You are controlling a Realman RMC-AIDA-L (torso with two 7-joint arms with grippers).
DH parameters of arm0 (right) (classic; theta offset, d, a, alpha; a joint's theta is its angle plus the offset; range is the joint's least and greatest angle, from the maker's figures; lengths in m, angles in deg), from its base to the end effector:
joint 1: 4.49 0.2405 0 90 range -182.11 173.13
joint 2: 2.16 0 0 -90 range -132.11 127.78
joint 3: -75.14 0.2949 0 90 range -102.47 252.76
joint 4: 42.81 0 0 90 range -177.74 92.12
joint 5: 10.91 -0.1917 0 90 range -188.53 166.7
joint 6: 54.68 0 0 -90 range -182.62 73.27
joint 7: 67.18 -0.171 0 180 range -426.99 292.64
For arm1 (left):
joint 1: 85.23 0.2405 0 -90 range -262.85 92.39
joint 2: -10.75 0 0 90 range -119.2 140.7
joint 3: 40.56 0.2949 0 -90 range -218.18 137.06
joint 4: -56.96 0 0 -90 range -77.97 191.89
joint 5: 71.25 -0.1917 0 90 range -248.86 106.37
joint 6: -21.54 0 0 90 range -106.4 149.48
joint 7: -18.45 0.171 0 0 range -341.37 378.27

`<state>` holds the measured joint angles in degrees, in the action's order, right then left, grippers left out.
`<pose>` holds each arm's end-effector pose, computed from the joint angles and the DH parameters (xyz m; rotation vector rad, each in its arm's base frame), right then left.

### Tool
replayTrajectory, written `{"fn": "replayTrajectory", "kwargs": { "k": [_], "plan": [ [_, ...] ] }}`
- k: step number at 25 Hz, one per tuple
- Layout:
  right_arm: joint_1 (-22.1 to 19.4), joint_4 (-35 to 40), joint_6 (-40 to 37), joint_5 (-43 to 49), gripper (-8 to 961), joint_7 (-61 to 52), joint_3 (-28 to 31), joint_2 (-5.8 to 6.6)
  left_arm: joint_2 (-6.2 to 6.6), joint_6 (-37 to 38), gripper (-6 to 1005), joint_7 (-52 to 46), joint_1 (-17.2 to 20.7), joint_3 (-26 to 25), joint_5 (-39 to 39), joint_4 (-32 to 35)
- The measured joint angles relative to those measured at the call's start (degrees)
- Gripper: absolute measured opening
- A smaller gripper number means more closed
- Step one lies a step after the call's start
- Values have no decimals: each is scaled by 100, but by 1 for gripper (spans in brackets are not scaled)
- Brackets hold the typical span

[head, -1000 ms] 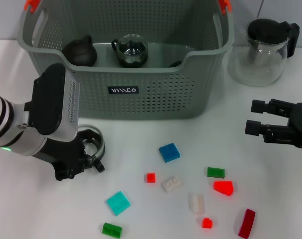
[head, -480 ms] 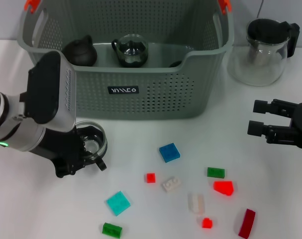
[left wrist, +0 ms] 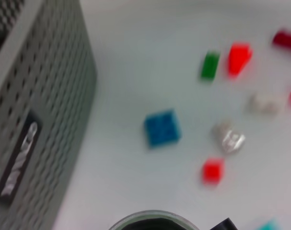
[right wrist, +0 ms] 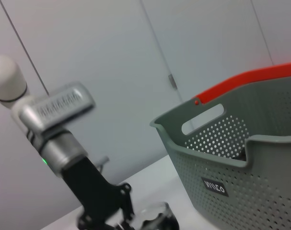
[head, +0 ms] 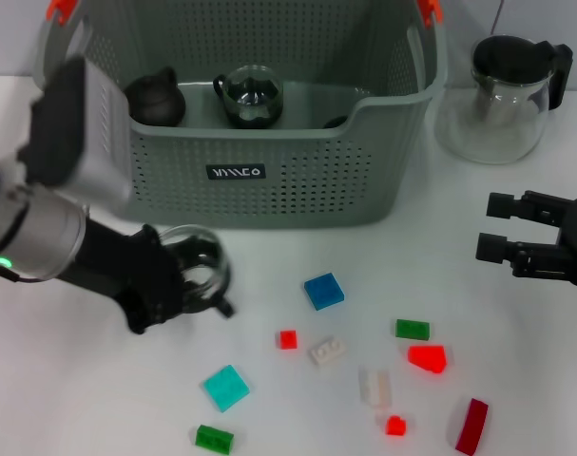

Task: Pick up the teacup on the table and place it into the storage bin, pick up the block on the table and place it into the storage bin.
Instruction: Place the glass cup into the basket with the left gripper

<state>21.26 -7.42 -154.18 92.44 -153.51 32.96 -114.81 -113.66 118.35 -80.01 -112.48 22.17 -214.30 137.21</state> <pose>0.2814 0.3177 0.0083 -2.6999 0.7921 0.9384 -0.2429 0.3236 -0.0378 -2.9375 -0.2062 0.2991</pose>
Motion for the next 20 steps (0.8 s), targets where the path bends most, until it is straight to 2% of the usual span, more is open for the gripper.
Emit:
{"fn": "replayTrajectory", "kwargs": {
  "k": [3,5,8,11,13,15,20],
  "plan": [
    [-9,-7,-17,0,916,-21,0,31,19,661,53,-390,-265,-807,794,-45],
    [-15,-17,-21,0,916,-28,0,45,23,895,53,-706,-421,-1174,1285,-59],
    [-18,-17,-24,0,916,-44,0,56,39,997,53,-1085,-578,-1428,1882,-17],
    [-10,-4,-48,0,916,-74,0,59,124,909,53,-1512,-881,-1605,2466,36],
    [13,3,-59,0,916,-107,0,63,195,654,53,-1699,-1100,-1616,2561,-11],
    [37,7,-61,1,916,-124,-1,66,265,79,53,-1835,-1350,-1508,2365,-187],
    [62,11,-59,1,916,-129,-1,67,477,-1632,53,-2269,-1914,-1041,1345,-969]
  ]
}}
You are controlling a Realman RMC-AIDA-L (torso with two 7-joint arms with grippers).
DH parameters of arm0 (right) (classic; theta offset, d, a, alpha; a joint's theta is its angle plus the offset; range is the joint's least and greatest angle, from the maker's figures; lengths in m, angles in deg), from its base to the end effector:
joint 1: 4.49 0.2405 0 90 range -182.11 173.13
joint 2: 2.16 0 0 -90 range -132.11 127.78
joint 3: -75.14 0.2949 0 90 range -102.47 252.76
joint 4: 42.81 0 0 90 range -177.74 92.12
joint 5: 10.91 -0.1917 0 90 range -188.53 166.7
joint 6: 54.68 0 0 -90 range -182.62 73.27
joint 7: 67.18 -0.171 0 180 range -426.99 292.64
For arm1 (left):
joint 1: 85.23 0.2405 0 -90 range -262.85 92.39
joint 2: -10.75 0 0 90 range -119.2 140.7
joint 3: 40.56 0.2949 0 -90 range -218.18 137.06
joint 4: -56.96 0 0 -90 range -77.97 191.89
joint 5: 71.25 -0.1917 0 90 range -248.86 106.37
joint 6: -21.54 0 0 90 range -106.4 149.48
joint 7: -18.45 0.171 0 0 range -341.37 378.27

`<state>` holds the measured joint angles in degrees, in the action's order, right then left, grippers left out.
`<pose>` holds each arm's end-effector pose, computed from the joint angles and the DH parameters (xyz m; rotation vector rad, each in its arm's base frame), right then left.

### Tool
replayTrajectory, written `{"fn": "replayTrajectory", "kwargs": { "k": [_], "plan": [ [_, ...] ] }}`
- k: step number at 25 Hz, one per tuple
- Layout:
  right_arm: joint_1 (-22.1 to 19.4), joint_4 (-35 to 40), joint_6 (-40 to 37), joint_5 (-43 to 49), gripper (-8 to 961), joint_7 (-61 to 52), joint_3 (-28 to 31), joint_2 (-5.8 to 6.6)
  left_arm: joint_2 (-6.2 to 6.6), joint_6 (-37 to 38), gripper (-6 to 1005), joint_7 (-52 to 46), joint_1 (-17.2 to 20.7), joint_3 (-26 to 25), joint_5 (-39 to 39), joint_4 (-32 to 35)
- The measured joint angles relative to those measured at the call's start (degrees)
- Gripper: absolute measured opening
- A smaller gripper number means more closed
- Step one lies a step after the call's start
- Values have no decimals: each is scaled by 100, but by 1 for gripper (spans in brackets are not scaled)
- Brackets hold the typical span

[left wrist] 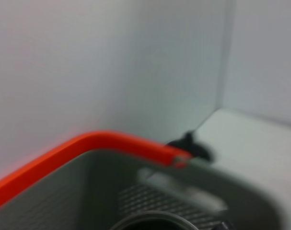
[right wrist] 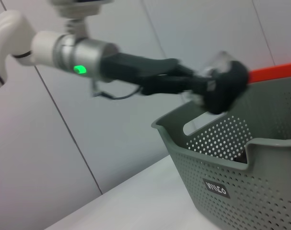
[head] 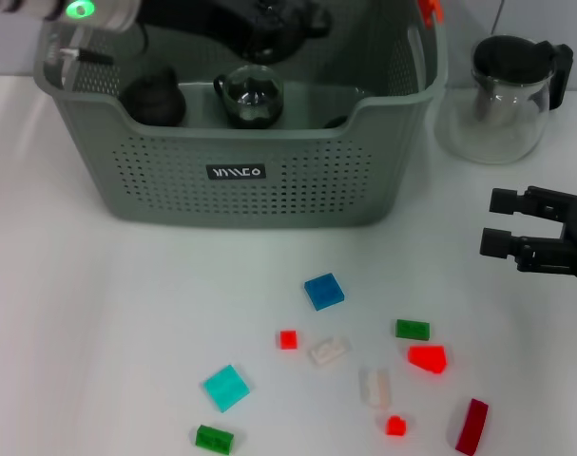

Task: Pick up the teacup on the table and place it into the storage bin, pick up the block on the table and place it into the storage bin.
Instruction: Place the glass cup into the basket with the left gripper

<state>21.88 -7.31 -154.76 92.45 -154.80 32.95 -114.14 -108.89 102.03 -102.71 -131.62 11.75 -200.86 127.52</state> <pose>0.2793 0.3206 0.0131 -2.7106 0.7999 0.9371 -0.1263 0.4447 0.0101 -2.6174 -0.5097 -0.3153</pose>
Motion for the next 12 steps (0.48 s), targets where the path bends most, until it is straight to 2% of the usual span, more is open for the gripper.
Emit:
{"fn": "replayTrajectory", "kwargs": {
  "k": [3,5,9,12],
  "plan": [
    [8,0,7,0,916,-5,0,0,88,-826,52,-145,-388,216,-678,-722],
    [8,0,17,0,916,-8,0,0,86,-1249,52,-159,-579,244,-1037,-1134],
    [8,-4,38,0,916,-9,0,0,-15,-1965,52,-167,-853,264,-1576,-1734],
    [8,-21,41,0,916,-9,0,0,-143,-2477,52,-170,-965,316,-1909,-2027]
  ]
}}
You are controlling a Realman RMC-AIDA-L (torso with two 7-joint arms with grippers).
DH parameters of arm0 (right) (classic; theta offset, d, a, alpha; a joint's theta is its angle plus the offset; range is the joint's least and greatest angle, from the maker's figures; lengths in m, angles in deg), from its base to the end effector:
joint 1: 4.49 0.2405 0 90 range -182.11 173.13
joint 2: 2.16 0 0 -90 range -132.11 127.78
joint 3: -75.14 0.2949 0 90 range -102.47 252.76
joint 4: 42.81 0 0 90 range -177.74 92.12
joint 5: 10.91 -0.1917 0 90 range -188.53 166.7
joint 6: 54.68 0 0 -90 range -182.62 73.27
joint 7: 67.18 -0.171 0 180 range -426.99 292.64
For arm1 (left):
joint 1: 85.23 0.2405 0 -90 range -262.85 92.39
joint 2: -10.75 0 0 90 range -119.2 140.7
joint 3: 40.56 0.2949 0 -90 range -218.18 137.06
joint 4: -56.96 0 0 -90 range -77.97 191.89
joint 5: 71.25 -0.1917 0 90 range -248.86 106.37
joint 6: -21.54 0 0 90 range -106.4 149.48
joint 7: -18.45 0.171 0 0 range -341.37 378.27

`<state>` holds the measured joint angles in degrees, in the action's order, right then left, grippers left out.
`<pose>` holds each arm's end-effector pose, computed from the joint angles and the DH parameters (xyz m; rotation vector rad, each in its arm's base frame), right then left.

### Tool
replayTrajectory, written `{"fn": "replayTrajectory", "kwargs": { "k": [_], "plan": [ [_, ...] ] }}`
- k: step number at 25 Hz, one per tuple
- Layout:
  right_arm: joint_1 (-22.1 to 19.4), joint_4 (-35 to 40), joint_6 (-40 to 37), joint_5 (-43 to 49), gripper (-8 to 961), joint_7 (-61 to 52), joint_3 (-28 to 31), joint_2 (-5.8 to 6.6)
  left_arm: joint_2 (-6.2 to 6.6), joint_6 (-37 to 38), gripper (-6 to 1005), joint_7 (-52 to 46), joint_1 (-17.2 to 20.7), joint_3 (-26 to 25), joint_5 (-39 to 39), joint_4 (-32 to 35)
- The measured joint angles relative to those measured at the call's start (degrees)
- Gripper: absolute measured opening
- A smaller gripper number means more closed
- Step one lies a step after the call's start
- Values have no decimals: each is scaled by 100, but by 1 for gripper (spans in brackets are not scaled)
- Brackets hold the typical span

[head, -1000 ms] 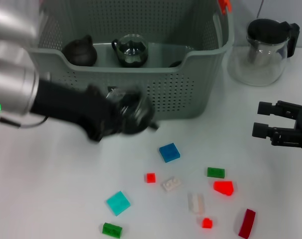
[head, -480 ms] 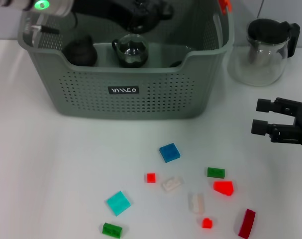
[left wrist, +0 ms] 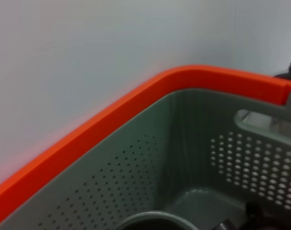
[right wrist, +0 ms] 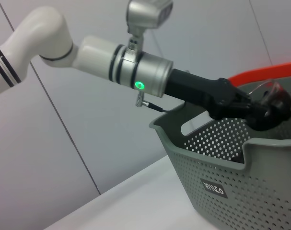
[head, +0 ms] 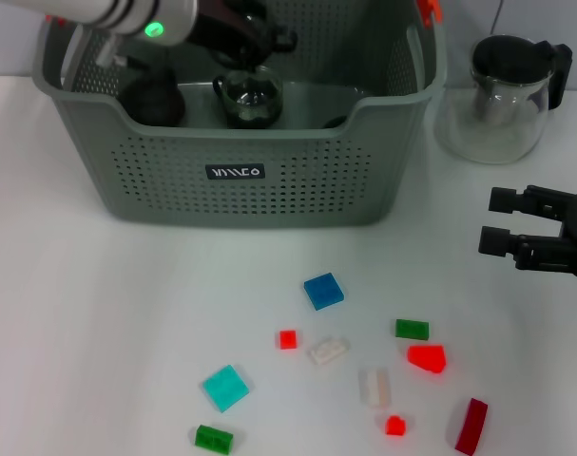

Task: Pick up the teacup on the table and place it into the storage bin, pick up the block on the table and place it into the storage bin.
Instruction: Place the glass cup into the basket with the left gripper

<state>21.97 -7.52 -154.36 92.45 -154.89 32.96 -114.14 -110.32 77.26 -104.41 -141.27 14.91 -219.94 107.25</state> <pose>0.2797 0.3217 0.0126 -2.7052 0.8066 0.9351 -0.1465 0.5051 -0.0363 -2.4101 -0.5013 0.0133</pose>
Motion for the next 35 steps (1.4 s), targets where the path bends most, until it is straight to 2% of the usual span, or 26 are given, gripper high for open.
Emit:
{"fn": "replayTrajectory", "kwargs": {
  "k": [1,8,21,30,35],
  "plan": [
    [0,-9,5,0,916,0,0,0,-108,-323,52,-1,-14,83,-158,-93],
    [8,-18,9,0,916,0,0,-7,-268,-962,52,-6,-67,398,-432,-412],
    [9,-23,17,0,917,0,0,-9,-300,-1579,56,-19,-67,1010,-450,-772],
    [9,-17,18,0,916,-6,0,-9,-312,-1736,92,27,-65,1062,-458,-868],
    [9,-9,16,0,916,-8,0,-9,-309,-1740,158,18,-60,1064,-458,-861]
  ]
}}
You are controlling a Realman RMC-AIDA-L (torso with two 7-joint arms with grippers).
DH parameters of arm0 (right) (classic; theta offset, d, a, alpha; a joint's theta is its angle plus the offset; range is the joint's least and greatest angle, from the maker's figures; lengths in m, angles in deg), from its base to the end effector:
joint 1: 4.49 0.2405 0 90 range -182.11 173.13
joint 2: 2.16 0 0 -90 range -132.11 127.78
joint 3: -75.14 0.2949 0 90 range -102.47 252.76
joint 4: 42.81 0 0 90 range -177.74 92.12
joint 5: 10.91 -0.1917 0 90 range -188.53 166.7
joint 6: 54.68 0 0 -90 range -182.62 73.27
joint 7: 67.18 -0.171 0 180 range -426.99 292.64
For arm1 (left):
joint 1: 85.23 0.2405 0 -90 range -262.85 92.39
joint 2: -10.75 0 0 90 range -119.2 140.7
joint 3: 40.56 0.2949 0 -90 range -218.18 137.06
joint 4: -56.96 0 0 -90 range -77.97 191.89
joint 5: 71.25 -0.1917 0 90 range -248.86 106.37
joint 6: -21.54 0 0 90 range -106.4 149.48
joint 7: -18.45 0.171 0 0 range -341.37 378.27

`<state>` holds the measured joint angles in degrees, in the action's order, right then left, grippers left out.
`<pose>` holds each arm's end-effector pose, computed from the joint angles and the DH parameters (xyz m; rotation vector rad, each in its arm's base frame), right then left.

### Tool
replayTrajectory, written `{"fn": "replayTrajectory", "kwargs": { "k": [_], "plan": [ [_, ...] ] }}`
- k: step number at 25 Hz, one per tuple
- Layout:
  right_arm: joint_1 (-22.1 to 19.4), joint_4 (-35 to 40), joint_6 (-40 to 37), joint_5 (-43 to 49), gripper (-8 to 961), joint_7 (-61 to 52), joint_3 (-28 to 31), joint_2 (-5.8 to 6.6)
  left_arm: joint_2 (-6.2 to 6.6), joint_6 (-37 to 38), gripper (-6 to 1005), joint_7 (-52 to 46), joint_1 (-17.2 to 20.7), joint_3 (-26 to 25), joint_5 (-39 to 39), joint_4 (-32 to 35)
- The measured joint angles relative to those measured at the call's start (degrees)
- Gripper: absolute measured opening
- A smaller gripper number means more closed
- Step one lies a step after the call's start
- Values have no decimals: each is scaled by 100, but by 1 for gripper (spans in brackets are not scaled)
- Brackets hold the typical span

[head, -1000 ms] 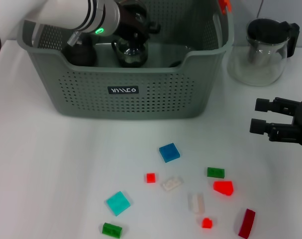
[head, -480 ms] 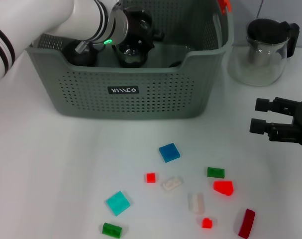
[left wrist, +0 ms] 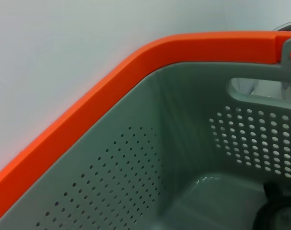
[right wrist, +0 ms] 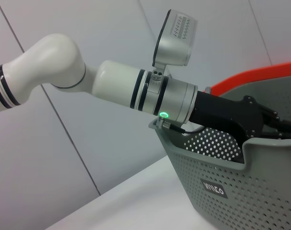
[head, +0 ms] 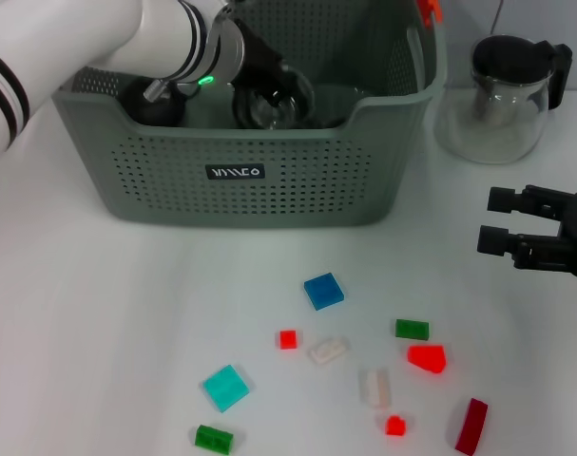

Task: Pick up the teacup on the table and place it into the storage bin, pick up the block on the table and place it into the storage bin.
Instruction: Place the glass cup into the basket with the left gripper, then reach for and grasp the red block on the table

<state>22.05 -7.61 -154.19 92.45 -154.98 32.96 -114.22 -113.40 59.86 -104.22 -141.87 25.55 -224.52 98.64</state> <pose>0.2793 0.3222 0.0119 -2.7035 0.8105 0.9362 -0.1508 0.5069 -0.0842 -2.3473 -0.2953 0.1468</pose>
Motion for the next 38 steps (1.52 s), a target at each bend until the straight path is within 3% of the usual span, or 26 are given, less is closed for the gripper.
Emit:
{"fn": "replayTrajectory", "kwargs": {
  "k": [7,12,15,20,23,26,32,38],
  "plan": [
    [-1,-1,-8,0,916,0,0,0,4,30,250,-114,43,-76,1,155],
    [-13,15,-34,-1,915,-1,8,3,5,712,456,-359,407,-199,425,1164],
    [-8,19,-43,-1,915,-16,15,14,24,1497,691,-346,693,-437,1297,2039],
    [12,28,-46,-1,915,-115,18,64,109,3371,836,136,1254,-1000,3566,2893],
    [12,30,-54,0,915,-145,18,90,126,4508,836,461,1588,-1127,4469,2983],
    [-13,30,-72,0,914,-135,3,117,27,5580,835,562,1919,-1169,4675,2977],
    [-41,83,-442,119,914,45,-5,162,-16,6242,835,561,2232,-1172,4659,2760],
    [-27,270,-772,613,914,268,10,167,-28,6379,834,652,2430,-1178,4443,2230]
  ]
}}
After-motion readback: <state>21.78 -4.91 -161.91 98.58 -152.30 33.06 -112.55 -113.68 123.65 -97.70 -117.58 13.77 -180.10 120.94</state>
